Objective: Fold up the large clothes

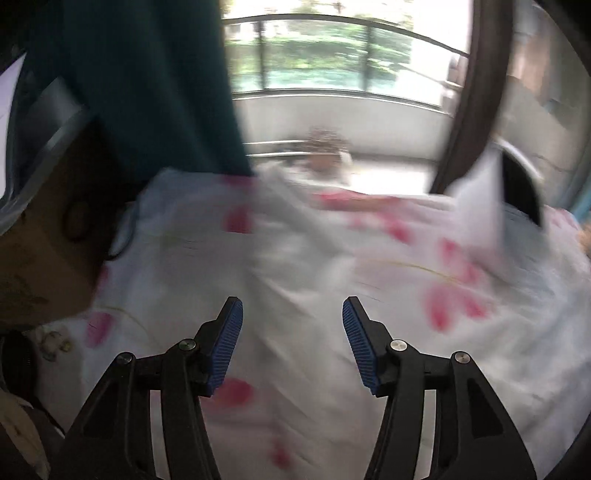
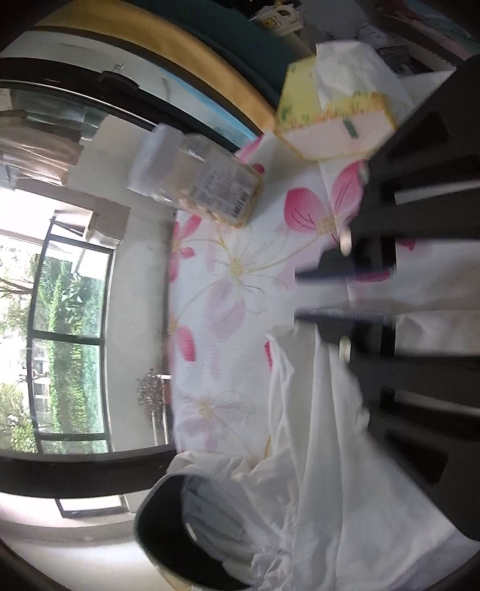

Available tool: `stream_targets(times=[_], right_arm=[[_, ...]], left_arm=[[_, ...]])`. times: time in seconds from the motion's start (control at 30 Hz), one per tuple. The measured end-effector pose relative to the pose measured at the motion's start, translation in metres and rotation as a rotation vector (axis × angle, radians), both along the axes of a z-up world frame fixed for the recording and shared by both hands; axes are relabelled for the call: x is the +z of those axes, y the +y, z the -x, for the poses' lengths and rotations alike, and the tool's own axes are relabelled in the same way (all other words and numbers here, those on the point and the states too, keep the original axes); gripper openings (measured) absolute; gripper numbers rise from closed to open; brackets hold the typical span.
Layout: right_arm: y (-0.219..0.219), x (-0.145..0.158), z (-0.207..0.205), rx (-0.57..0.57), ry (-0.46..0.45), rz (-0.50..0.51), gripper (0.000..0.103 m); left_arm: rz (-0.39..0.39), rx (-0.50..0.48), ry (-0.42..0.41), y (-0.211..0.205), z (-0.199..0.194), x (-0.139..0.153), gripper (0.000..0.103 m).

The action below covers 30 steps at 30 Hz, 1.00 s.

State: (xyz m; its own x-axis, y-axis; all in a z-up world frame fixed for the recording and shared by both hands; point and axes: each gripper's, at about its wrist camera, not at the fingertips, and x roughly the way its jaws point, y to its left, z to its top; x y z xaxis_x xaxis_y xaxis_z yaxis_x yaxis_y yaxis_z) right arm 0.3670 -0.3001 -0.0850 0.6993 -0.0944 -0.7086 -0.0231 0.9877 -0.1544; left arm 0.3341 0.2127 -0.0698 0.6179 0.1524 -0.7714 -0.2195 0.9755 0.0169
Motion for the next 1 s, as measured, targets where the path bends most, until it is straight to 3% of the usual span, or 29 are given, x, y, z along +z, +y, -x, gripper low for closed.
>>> stream_targets(times=[0.03, 0.07, 0.13, 0.2, 0.37, 0.43, 0.47, 0.67, 1.0], right_arm=[[0.002, 0.008, 0.005, 0.006, -0.014, -0.003, 0.065], [0.003, 0.015, 0.01, 0.01, -0.028, -0.003, 0.067], [0.011, 0.032, 0.025, 0.039, -0.053, 0.002, 0.067], [0.018, 0.045, 0.04, 0.057, -0.072, 0.0, 0.067], [0.029, 0.052, 0.07, 0.079, -0.056, -0.047, 0.067], [0.032, 0.051, 0.079, 0.077, -0.04, -0.07, 0.067], [0.034, 0.052, 0.083, 0.075, -0.038, -0.087, 0.067], [0.039, 0.058, 0.107, 0.075, -0.05, -0.164, 0.067], [0.035, 0.073, 0.14, 0.14, -0.079, -0.251, 0.067]], left_arm=[[0.023, 0.015, -0.001, 0.01, -0.006, -0.005, 0.06], [0.039, 0.019, 0.002, 0.017, -0.013, -0.01, 0.06], [0.027, 0.05, 0.007, 0.028, -0.025, -0.018, 0.06], [0.077, 0.075, 0.029, 0.041, -0.036, -0.029, 0.06], [0.057, 0.005, -0.002, 0.033, -0.038, -0.034, 0.056], [0.052, -0.024, -0.006, 0.026, -0.037, -0.033, 0.029], [0.073, -0.03, -0.001, 0.027, -0.037, -0.033, 0.002], [0.116, 0.061, -0.094, 0.049, -0.009, -0.016, 0.002], [0.125, 0.129, -0.342, 0.049, 0.064, 0.066, 0.002]])
